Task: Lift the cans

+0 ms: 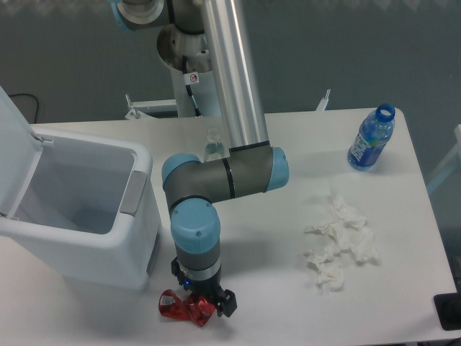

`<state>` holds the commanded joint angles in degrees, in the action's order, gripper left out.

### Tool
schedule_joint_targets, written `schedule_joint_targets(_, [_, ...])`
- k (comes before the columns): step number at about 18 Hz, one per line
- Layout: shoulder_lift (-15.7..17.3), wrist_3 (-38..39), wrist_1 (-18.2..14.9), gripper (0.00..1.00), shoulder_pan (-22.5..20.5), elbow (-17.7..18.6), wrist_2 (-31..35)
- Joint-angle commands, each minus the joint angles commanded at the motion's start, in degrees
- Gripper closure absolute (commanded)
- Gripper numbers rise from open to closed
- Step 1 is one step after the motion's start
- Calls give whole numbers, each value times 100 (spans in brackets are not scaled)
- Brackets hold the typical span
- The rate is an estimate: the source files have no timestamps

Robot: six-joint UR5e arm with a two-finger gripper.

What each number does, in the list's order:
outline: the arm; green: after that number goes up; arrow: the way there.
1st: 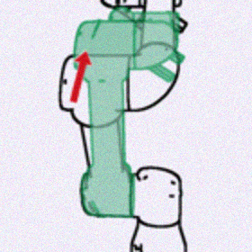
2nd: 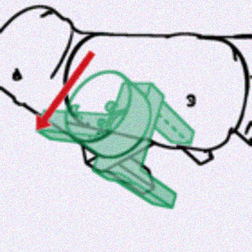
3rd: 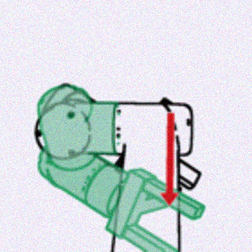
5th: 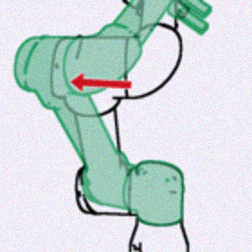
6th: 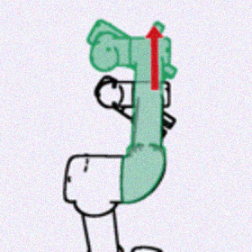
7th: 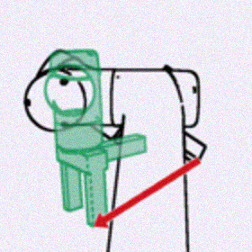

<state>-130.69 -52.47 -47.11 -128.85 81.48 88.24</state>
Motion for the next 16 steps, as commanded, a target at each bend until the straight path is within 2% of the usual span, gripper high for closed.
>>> schedule_joint_targets(16, [-18,-18,0,3,9,53,202])
